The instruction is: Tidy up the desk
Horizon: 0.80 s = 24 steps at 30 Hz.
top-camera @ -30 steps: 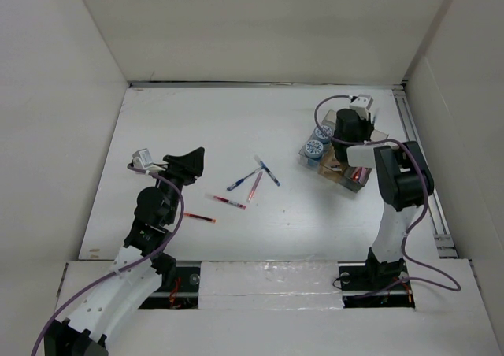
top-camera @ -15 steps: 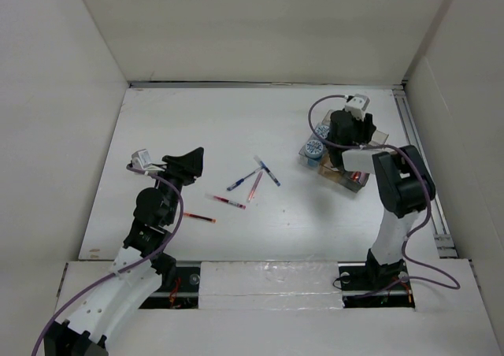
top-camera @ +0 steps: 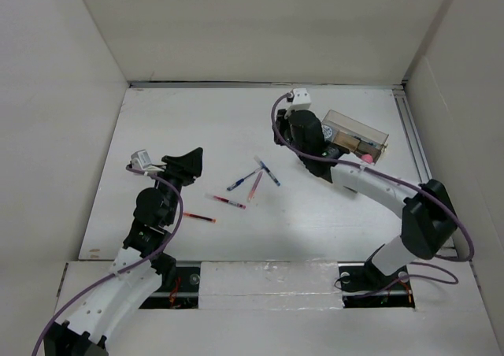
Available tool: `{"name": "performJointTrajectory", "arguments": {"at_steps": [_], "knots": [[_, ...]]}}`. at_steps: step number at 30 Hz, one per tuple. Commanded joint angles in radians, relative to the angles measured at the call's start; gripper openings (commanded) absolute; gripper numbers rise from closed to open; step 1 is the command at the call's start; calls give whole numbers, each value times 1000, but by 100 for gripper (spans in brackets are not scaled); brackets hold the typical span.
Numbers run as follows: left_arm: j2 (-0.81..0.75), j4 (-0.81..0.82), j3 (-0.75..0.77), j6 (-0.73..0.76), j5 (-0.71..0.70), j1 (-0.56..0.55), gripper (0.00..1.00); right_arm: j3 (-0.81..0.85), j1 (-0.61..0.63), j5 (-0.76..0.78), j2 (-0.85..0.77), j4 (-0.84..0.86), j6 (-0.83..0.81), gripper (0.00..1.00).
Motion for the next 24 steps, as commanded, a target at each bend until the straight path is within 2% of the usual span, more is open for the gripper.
{"name": "performJointTrajectory", "arguments": {"at_steps": [1, 7, 8, 9, 10, 11, 15, 24], "knots": [[2, 36, 7, 12, 4, -3, 54, -5, -41, -256, 113, -177, 82, 27], [18, 30, 13, 16, -2, -3, 54, 25, -10, -279, 162, -276, 83, 31], [18, 31, 15, 16, 0, -3, 54, 8, -1, -278, 163, -295, 88, 36], [18, 31, 12, 16, 0, -3, 54, -3, -1, -278, 163, -298, 89, 36], [19, 33, 9, 15, -2, -3, 54, -17, -1, -278, 159, -296, 94, 44], [19, 39, 9, 15, -2, -3, 54, -32, -1, -276, 161, -292, 97, 45], [32, 39, 12, 13, 13, -3, 54, -44, 9, -275, 204, -293, 91, 46], [44, 48, 10, 18, 9, -3, 54, 78, 44, -183, 313, -327, 74, 43]]}}
